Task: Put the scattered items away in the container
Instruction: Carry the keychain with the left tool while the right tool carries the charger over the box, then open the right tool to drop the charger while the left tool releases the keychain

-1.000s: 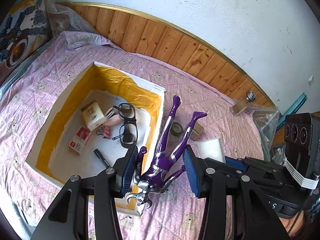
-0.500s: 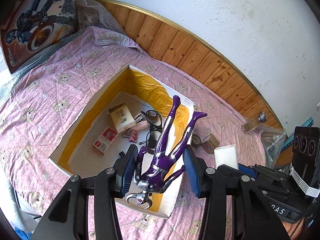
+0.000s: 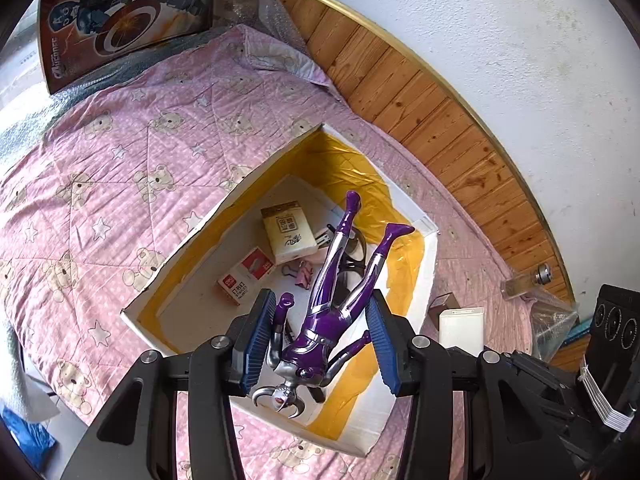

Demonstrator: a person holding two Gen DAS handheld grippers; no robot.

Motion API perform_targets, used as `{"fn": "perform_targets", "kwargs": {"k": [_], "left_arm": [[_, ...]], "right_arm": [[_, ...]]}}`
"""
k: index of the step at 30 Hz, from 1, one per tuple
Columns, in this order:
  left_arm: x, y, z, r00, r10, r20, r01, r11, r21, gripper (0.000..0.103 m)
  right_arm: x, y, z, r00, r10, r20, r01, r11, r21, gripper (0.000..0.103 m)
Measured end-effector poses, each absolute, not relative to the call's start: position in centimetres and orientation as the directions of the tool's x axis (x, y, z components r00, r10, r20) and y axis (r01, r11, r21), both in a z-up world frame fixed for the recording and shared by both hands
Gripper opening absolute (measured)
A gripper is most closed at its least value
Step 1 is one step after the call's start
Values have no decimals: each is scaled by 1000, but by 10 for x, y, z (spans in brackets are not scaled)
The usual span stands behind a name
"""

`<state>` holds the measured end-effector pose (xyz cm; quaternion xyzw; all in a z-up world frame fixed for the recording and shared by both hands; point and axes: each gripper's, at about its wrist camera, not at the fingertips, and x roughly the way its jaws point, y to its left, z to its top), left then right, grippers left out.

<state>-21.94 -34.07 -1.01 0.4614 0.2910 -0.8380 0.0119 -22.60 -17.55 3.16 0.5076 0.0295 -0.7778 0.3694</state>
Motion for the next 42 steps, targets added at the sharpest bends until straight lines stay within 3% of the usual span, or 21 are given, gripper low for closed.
{"fn": "perform_targets", "kwargs": {"k": [12, 42], "left_arm": [[-234, -322, -49, -436, 165, -885, 384, -855, -348, 48], [-241, -334, -74, -394, 145, -907, 471, -816, -335, 52]], "right_arm": [[-239, -195, 4, -178, -486, -856, 630, -725, 280, 23], [-265, -205, -30, -150, -438, -887, 594, -757, 273, 26]]}}
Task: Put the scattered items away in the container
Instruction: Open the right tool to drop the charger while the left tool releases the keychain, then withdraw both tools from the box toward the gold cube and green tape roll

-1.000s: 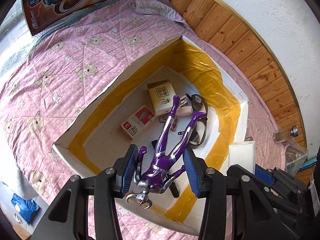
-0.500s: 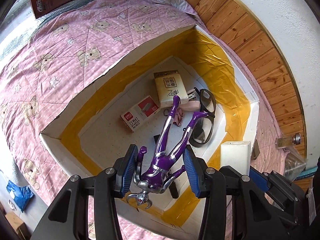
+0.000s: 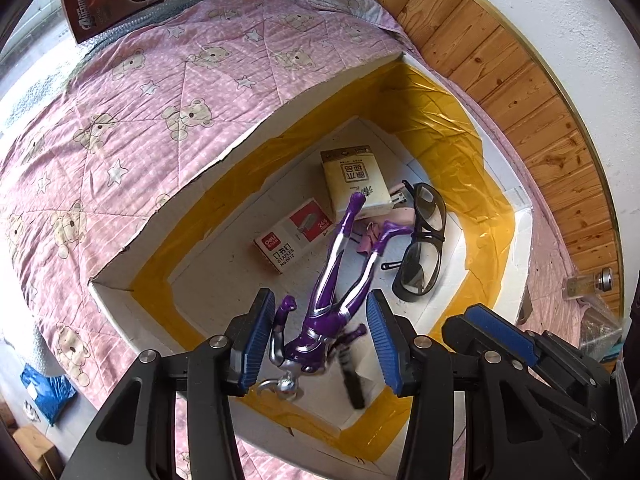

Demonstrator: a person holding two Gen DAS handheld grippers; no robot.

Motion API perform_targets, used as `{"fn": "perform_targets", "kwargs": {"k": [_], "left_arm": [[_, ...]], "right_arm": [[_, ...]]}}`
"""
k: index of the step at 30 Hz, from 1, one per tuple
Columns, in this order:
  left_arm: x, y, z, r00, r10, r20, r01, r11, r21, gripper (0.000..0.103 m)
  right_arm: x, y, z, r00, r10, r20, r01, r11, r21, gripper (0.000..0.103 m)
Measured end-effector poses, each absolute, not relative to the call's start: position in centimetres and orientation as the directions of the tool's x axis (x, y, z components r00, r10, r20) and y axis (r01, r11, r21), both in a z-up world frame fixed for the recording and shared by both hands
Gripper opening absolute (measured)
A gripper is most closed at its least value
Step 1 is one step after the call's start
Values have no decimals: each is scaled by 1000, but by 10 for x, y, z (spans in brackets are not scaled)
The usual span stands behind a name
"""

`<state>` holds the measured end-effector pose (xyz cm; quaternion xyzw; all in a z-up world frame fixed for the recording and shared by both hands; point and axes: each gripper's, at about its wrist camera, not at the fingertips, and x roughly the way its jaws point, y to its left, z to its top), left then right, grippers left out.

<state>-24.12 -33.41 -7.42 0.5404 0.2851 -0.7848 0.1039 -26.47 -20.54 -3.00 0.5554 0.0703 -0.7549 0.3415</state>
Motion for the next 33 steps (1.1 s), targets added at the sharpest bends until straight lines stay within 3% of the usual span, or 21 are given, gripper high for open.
{"fn": "perform_targets", "kwargs": {"k": [14, 24, 33], "left_arm": [[-229, -356, -60, -432, 131, -892, 496, -792, -356, 53], [-245, -294, -20, -490, 98, -866, 294, -917, -270, 53], [-260, -223, -2, -497, 151, -855, 102, -968, -230, 53]], "right_arm": [[-252, -195, -25, -125, -491, -862, 586, -738, 336, 26], [-251, -146, -5, -186, -560, -807, 508, -758, 409, 26], [-264, -68, 5, -293, -563, -773, 381, -810, 446, 27]]}}
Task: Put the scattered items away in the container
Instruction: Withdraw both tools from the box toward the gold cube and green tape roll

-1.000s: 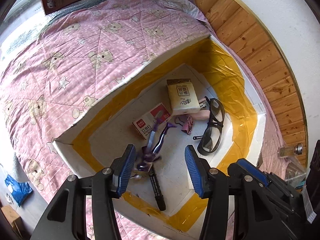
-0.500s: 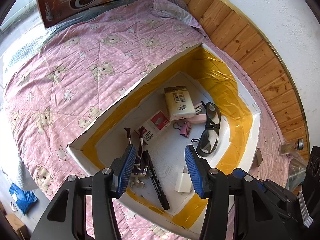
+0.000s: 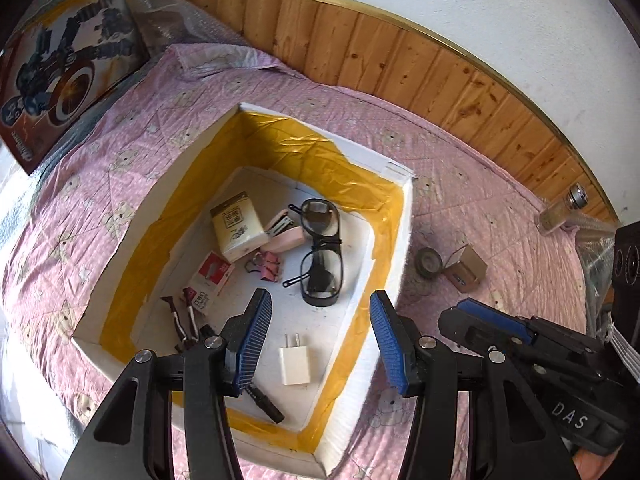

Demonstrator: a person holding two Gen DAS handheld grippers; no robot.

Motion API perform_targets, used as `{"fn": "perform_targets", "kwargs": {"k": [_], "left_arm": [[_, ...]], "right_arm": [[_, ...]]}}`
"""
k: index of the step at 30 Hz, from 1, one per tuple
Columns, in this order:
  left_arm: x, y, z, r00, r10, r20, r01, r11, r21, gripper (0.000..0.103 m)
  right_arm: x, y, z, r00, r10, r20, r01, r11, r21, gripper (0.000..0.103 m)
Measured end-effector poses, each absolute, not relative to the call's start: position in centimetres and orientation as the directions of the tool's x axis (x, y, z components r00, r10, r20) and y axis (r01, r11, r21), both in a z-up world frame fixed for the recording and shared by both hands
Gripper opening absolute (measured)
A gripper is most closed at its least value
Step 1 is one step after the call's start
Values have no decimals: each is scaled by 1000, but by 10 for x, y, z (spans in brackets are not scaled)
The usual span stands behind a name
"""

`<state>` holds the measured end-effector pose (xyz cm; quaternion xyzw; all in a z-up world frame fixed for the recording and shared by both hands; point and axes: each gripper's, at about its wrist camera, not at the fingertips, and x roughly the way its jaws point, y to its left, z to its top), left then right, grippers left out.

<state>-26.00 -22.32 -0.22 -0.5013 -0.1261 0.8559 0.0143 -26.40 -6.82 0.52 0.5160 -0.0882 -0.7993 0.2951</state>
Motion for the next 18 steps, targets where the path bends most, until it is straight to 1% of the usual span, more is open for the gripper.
{"fn": "perform_targets", "kwargs": {"k": [4, 7, 8, 9, 11, 15, 16, 18], "left_arm": [[-267, -184, 0, -481, 214, -850, 0, -970, -244, 53], [-276, -154, -3, -459, 256, -851, -59, -964, -259, 53], [-279, -145, -5, -450, 272, -851, -76, -961, -267, 54], [-283, -136, -6, -439, 285, -852, -92, -958, -273, 57], [-291, -119, -12, -415, 309, -856, -121, -951, -285, 59], [-310, -92, -25, -390, 319, -864, -160, -947, -277, 62], [-316, -88, -29, -383, 322, -866, -162, -946, -280, 62], [-326, -82, -38, -363, 333, -870, -167, -942, -291, 62]], "right_arm": [[-276, -24, -1, -340, -524, -781, 302, -847, 437, 28], [-287, 4, -8, -363, -486, -795, 255, -872, 417, 31], [-289, 12, -11, -368, -475, -800, 243, -879, 410, 32], [-292, 19, -14, -371, -466, -803, 235, -884, 404, 33], [-298, 28, -19, -379, -440, -814, 230, -897, 377, 33], [-312, 40, -35, -382, -386, -840, 248, -918, 309, 39], [-317, 42, -39, -382, -370, -847, 260, -922, 286, 42], [-326, 44, -47, -381, -341, -860, 277, -929, 245, 43]]}}
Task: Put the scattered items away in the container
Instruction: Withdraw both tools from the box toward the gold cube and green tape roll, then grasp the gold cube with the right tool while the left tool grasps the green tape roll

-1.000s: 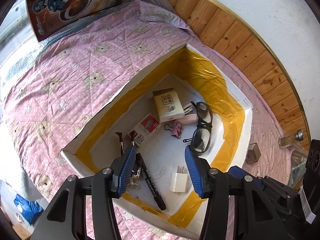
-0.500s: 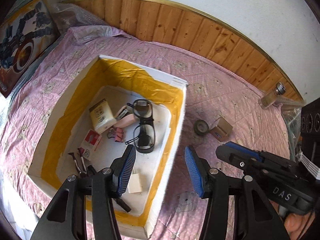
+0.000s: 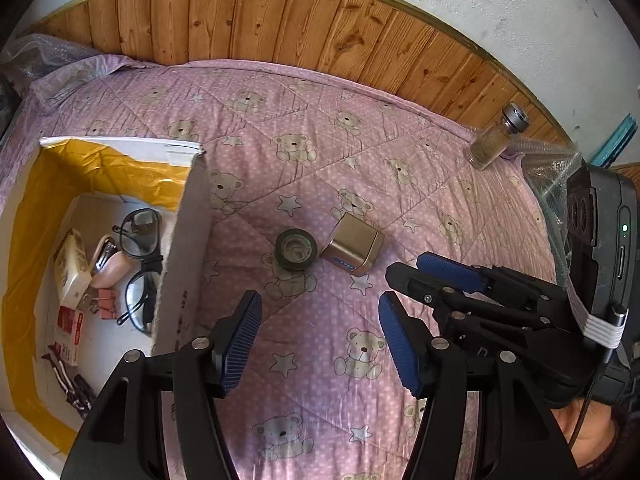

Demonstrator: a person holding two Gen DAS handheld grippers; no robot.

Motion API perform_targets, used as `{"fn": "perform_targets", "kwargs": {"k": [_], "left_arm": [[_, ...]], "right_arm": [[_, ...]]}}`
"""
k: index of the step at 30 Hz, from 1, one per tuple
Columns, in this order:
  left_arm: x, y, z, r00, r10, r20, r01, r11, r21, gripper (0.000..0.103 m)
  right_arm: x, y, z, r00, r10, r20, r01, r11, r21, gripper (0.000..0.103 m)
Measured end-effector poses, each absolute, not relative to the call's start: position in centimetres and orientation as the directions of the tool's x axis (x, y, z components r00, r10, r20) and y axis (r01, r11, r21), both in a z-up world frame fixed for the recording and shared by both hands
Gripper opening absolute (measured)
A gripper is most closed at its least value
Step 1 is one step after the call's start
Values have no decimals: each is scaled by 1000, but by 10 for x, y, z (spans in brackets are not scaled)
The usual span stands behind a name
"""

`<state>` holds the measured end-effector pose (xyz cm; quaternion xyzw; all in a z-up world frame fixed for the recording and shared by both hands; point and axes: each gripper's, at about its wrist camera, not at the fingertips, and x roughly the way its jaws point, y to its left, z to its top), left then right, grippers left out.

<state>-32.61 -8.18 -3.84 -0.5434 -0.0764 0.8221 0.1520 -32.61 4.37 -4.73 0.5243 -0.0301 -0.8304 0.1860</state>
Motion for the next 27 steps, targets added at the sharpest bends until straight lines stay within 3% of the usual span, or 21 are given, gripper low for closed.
{"fn": "perform_targets", "kwargs": {"k": [4, 7, 10, 20, 27], "left_arm": [[-343, -78, -61, -331, 316, -889, -138, -948, -286, 62], [-351, -79, -73, -324, 299, -898, -126, -954, -273, 62], [-354, -80, -82, -315, 286, -905, -126, -958, -259, 62], [-370, -80, -111, -290, 288, -913, -143, -956, -257, 62], [-391, -62, -143, -264, 278, -924, -145, -958, -247, 62]], "right_arm": [[-350, 60, -67, -349, -362, -865, 194, -930, 311, 45], [-365, 79, -85, -307, -462, -832, -12, -872, 489, 56], [-376, 82, -104, -273, -483, -832, -182, -823, 538, 59], [-404, 50, -142, -164, -332, -929, -246, -898, 364, 65], [-388, 93, -129, -220, -303, -927, -238, -905, 352, 55]]}}
